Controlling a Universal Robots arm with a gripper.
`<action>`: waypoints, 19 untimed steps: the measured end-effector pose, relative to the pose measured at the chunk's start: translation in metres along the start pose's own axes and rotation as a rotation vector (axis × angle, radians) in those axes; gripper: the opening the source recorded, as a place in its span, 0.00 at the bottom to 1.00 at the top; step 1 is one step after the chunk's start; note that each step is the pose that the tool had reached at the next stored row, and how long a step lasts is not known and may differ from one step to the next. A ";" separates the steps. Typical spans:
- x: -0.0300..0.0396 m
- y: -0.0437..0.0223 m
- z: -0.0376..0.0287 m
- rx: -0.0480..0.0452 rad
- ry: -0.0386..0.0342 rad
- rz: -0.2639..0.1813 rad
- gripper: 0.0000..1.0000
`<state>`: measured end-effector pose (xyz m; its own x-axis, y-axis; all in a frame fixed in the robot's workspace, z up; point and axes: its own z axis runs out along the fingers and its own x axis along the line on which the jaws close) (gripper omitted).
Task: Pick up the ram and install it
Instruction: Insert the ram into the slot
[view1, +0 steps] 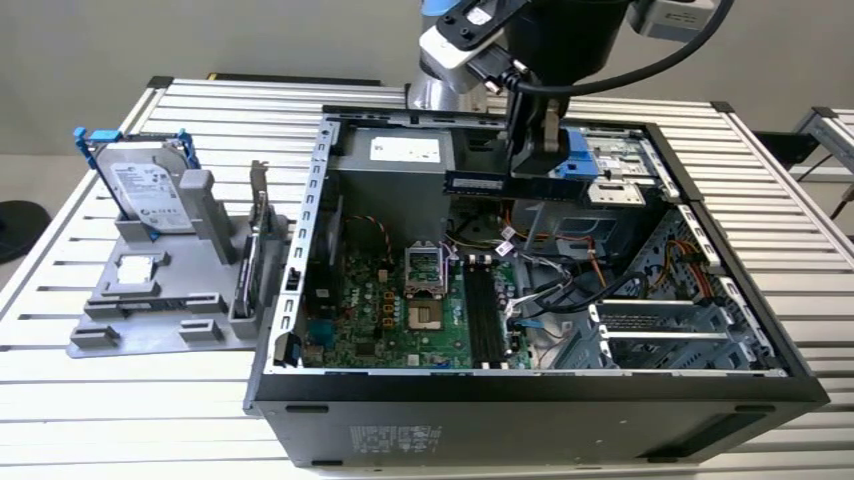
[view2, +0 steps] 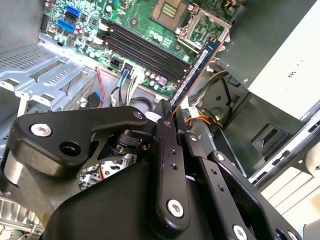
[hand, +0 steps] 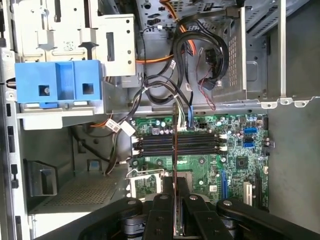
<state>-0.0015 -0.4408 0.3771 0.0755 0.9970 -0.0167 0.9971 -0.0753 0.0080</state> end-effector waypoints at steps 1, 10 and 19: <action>0.0012 -0.0001 0.0000 0.0000 -0.0001 0.000 0.00; 0.0107 -0.0008 -0.0002 0.0000 0.0000 0.000 0.00; 0.0170 -0.0013 -0.0003 0.0000 0.0000 0.000 0.00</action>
<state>-0.0015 -0.4238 0.3771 0.0755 0.9970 -0.0166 0.9971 -0.0753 0.0080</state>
